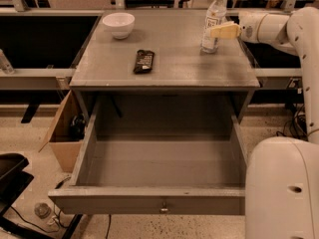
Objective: Place blue plastic bottle into top drawer
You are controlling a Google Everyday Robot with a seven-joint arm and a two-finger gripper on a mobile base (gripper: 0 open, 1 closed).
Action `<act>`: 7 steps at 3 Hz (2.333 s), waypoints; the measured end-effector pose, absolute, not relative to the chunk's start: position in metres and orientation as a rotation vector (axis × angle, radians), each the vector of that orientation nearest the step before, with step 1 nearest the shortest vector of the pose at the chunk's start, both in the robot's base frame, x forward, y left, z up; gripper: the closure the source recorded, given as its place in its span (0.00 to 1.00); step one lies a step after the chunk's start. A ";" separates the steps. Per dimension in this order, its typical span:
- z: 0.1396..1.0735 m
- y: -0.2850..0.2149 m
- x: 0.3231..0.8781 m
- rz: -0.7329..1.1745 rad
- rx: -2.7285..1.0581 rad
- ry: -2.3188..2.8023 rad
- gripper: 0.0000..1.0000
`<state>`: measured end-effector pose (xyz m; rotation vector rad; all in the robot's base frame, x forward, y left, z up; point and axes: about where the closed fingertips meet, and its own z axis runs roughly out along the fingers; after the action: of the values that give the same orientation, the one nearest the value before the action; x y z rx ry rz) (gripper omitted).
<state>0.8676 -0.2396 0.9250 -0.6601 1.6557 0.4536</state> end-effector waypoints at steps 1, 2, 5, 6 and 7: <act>0.923 -0.228 0.877 0.510 -0.626 1.621 0.00; 0.923 -0.217 0.883 0.538 -0.625 1.597 0.14; 0.924 -0.206 0.885 0.548 -0.644 1.583 0.84; 0.924 -0.206 0.885 0.548 -0.645 1.583 1.00; 0.953 -0.182 0.856 0.495 -0.820 1.623 1.00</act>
Offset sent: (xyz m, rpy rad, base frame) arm 0.0406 0.0181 0.0101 0.1144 -0.0422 0.0518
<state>0.8564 -0.1820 0.9528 -0.8199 1.6232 0.4955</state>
